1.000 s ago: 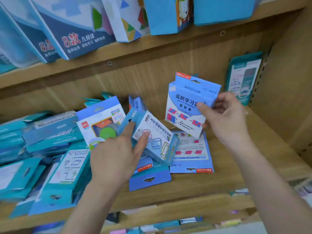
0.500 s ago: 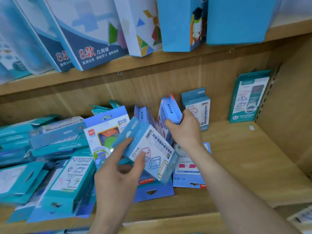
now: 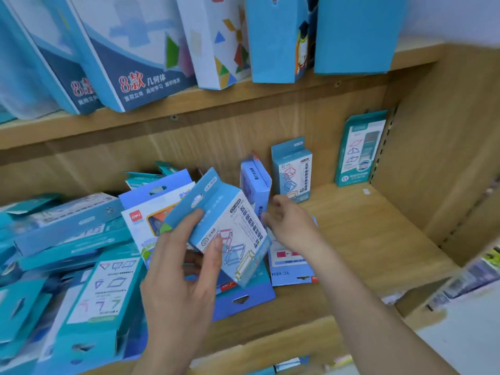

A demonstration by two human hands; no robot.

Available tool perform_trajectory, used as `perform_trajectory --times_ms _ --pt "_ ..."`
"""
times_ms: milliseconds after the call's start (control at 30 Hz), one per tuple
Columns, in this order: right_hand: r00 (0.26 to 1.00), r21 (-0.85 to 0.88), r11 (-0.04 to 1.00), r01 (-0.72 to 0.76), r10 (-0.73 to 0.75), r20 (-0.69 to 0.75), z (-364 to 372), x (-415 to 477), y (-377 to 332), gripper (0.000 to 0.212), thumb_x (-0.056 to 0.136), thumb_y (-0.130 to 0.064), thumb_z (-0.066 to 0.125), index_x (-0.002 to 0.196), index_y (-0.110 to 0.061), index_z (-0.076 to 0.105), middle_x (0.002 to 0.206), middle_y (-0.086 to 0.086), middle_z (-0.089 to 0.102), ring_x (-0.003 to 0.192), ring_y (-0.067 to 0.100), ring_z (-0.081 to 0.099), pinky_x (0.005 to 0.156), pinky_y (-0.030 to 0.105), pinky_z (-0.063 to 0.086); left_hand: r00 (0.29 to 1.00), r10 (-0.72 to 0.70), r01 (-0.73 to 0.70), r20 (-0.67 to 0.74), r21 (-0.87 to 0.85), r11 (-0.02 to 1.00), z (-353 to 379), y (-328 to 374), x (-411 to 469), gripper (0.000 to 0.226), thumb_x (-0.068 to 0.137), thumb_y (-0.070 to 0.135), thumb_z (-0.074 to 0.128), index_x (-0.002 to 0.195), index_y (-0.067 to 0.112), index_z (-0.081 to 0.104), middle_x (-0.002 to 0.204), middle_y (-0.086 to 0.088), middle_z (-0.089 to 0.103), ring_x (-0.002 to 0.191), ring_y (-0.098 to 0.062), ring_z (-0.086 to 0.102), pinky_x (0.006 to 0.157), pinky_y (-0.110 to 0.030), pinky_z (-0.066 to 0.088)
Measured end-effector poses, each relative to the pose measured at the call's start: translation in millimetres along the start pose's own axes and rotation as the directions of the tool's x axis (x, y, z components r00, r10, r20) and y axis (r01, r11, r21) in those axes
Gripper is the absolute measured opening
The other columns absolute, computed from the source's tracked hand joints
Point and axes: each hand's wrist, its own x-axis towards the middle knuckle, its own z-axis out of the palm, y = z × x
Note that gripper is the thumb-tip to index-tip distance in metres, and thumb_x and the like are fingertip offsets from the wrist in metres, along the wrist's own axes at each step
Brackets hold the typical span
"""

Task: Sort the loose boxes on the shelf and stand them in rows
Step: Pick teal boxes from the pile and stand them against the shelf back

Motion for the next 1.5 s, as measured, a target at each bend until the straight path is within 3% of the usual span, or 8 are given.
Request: perform_trajectory --times_ms 167,300,433,600,767,1033,1267,1500 --pt "0.996 0.476 0.876 0.077 -0.090 0.005 -43.1 -53.4 0.7 0.034 0.090 -0.019 0.059 0.122 -0.029 0.053 0.121 -0.001 0.060 0.108 0.008 0.058 0.084 0.017 0.046 0.984 0.157 -0.155 0.084 -0.039 0.987 9.5 18.6 17.3 0.037 0.086 0.049 0.051 0.122 0.039 0.051 0.086 0.015 0.050 0.071 0.000 0.056 0.062 -0.012 0.045" --pt "0.982 0.425 0.891 0.161 -0.189 0.024 -74.8 -77.2 2.8 0.056 0.080 0.002 0.064 0.125 -0.028 0.050 0.119 -0.012 0.064 0.113 0.004 0.058 0.093 0.029 0.050 0.938 0.303 -0.307 0.170 -0.005 0.952 40.7 40.2 19.4 0.038 0.089 0.047 0.049 0.123 0.029 0.054 0.087 0.009 0.054 0.065 -0.008 0.058 0.051 -0.033 0.050" --pt "0.989 0.365 0.920 0.141 -0.112 -0.100 -94.8 -78.8 15.7 0.060 0.069 -0.013 0.081 0.119 -0.032 0.053 0.109 -0.013 0.067 0.107 0.006 0.060 0.090 0.041 0.053 0.878 0.396 -0.394 0.269 -0.062 0.917 64.3 57.1 17.4 0.039 0.091 0.044 0.049 0.129 0.035 0.044 0.099 0.010 0.056 0.076 -0.010 0.058 0.056 -0.033 0.052" --pt "0.954 0.299 0.946 0.127 -0.034 -0.297 -124.7 -50.7 38.0 0.046 0.076 -0.011 0.078 0.112 -0.027 0.054 0.107 -0.012 0.066 0.100 0.004 0.060 0.086 0.032 0.051 0.901 0.245 -0.106 0.359 -0.366 0.925 97.6 52.7 23.4 0.046 0.092 0.016 0.057 0.121 0.045 0.035 0.123 0.018 0.046 0.097 0.000 0.060 0.078 -0.021 0.051" --pt "0.967 0.271 0.955 0.120 -0.050 -0.250 -136.6 -0.1 50.9 0.042 0.079 -0.009 0.074 0.114 -0.021 0.053 0.105 -0.008 0.063 0.096 0.009 0.057 0.080 0.023 0.044 0.721 0.123 -0.350 0.682 0.205 0.914 136.8 29.2 25.8 0.052 0.087 0.012 0.046 0.137 0.020 0.035 0.143 0.003 0.031 0.127 -0.019 0.038 0.102 -0.036 0.038" --pt "0.987 0.095 0.982 0.160 -0.160 -0.009 -101.0 66.5 68.3 0.043 0.082 -0.009 0.070 0.121 -0.016 0.055 0.115 0.000 0.066 0.107 0.017 0.059 0.091 0.030 0.046 0.874 -0.247 -0.127 0.417 0.689 0.713 147.7 32.3 37.1 0.073 0.090 0.018 0.043 0.148 0.007 -0.001 0.159 -0.012 -0.001 0.138 -0.028 0.026 0.103 -0.033 0.035" --pt "0.988 -0.040 0.990 0.136 -0.132 0.074 -82.8 82.0 83.5 0.027 0.092 -0.011 0.057 0.119 -0.009 0.053 0.118 0.008 0.064 0.112 0.027 0.057 0.083 0.028 0.042 0.877 -0.205 0.011 0.435 0.409 0.912 194.3 11.6 73.5 0.047 0.088 0.028 0.057 0.130 0.014 0.041 0.126 -0.006 0.054 0.113 -0.027 0.052 0.083 -0.035 0.042" --pt "0.977 0.118 0.985 0.130 -0.147 0.155 -91.1 88.9 77.9 0.054 0.090 -0.011 0.060 0.138 -0.021 0.039 0.127 0.000 0.061 0.117 0.017 0.056 0.096 0.027 0.042 0.893 -0.269 0.082 0.360 0.458 0.885 208.2 5.5 84.8 0.047 0.087 0.030 0.060 0.124 0.014 0.036 0.105 -0.010 0.065 0.099 -0.032 0.061 0.065 -0.034 0.037"
